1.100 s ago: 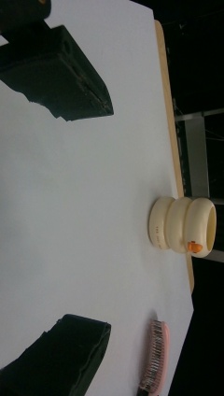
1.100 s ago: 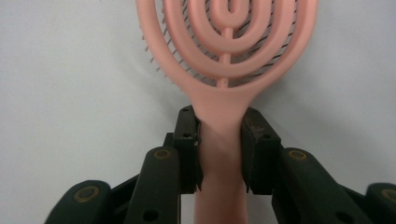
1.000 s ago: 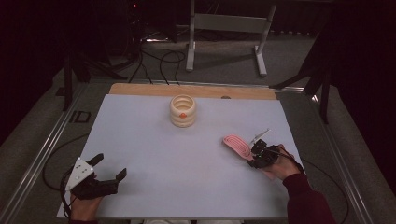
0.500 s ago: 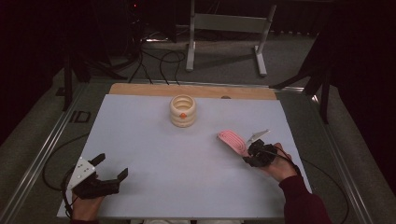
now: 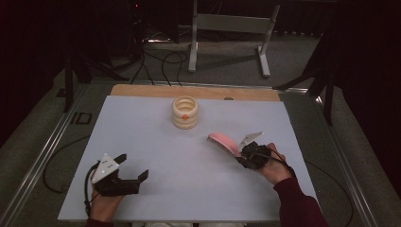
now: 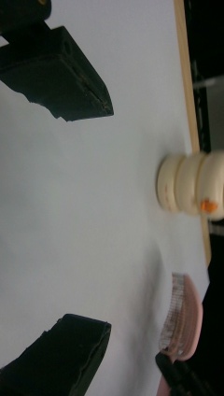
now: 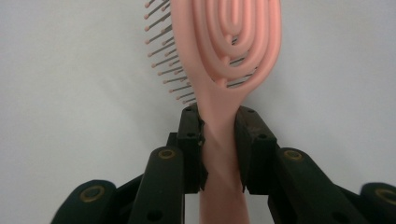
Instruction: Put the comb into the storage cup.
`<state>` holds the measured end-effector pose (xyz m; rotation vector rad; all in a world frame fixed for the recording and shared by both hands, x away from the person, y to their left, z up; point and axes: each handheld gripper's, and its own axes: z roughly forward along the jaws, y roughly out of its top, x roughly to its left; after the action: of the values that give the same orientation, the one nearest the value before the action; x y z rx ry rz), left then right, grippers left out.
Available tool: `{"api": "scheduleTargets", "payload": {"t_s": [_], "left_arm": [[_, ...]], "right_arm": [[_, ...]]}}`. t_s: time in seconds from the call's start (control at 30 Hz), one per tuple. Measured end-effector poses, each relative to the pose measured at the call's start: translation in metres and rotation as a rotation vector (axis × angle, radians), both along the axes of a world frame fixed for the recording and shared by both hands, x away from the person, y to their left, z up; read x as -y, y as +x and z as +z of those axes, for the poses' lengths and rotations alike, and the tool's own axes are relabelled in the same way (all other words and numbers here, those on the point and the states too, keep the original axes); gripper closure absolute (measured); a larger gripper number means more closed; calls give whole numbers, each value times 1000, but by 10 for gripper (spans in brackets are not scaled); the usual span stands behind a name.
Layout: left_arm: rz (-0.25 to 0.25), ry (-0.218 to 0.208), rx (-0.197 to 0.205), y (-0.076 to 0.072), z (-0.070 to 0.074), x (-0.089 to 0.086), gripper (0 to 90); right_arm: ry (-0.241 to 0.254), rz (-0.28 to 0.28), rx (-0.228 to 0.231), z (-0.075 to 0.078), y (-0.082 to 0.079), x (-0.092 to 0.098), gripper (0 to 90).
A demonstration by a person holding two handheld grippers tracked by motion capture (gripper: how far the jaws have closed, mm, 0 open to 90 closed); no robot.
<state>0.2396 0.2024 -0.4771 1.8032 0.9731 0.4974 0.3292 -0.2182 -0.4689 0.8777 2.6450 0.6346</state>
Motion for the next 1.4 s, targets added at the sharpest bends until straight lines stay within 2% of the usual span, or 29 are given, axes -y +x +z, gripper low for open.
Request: {"api": "scheduleTargets", "payload": {"t_s": [0.1, 0.23, 0.3, 0.4, 0.5, 0.63, 0.73, 0.77, 0.8, 0.83, 0.87, 0.9, 0.93, 0.97, 1.07, 1.2, 1.4], "left_arm": [[-45, -13, -11, 10, 2, 22, 12], [-95, -23, -65, 24, 7, 52, 15], [-123, -44, -92, 31, 10, 69, 15], [-147, -55, -106, 39, 14, 92, 15], [-142, -58, -125, 47, 18, 114, 4], [-107, -100, -174, 57, 19, 135, 1], [-74, -150, -201, 63, 19, 145, 0], [-67, -159, -213, 65, 19, 148, 0], [-42, -142, -224, 67, 18, 153, 0], [-21, -123, -234, 69, 16, 156, 0], [-22, -138, -248, 71, 14, 158, 0], [-30, -157, -282, 74, 11, 160, 0], [-30, -157, -282, 74, 11, 160, 0], [-25, -164, -303, 77, 7, 163, 0], [-10, -169, -333, 81, 5, 167, 0], [17, -172, -350, 85, 5, 170, 0], [16, -190, -344, 87, 7, 165, 0]], "right_arm": [[-20, 13, 19, -3, -2, -5, 743], [4, 10, 42, -2, -5, -8, 746], [12, 20, 61, 0, -8, -10, 746], [26, 35, 86, 2, -13, -15, 748], [39, 49, 107, 5, -18, -21, 749], [58, 56, 140, 9, -21, -28, 769], [81, 54, 155, 13, -23, -32, 791], [81, 56, 144, 13, -23, -35, 793], [74, 55, 156, 12, -23, -37, 793], [75, 58, 146, 10, -23, -38, 794], [75, 68, 142, 8, -23, -39, 795], [68, 61, 168, 6, -24, -41, 795], [68, 61, 168, 6, -24, -41, 795], [73, 55, 162, 4, -25, -43, 796], [70, 73, 184, -1, -28, -46, 796], [75, 74, 218, 1, -32, -49, 796], [108, 74, 253, 9, -35, -49, 796]]}}
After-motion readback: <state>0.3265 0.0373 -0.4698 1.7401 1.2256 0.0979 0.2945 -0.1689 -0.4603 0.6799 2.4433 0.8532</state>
